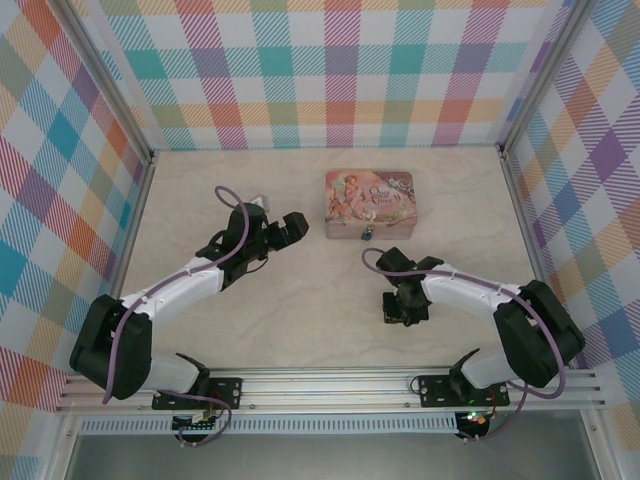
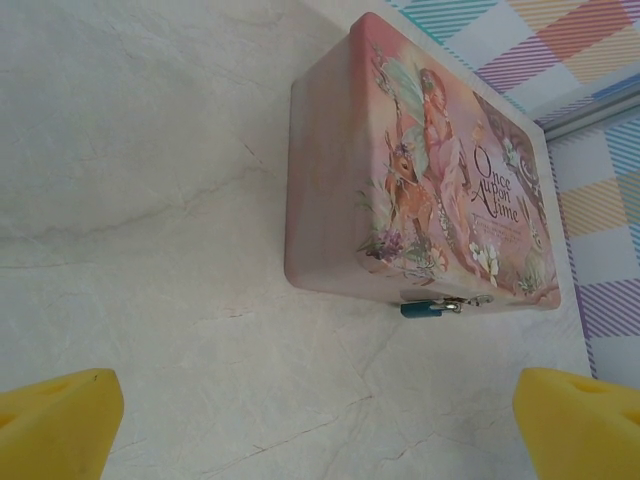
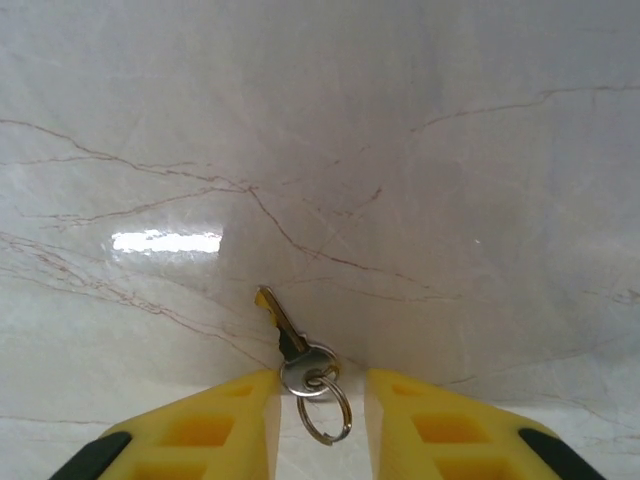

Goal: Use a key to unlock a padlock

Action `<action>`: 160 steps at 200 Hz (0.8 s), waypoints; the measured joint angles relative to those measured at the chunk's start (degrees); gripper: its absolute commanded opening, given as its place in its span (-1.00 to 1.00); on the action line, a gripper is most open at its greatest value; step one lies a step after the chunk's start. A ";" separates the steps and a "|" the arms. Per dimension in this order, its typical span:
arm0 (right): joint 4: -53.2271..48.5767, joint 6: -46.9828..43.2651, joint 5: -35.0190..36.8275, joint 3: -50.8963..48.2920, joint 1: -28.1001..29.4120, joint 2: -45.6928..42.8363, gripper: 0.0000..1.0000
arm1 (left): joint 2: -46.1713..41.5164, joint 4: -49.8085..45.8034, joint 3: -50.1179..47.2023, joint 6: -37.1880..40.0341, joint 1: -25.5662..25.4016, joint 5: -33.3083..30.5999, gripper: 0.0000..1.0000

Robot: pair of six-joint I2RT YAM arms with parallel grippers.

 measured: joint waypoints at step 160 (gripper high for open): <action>-0.35 -0.24 1.29 1.22 1.66 0.55 -1.00 | -2.43 -1.95 0.00 0.98 0.00 -1.07 1.00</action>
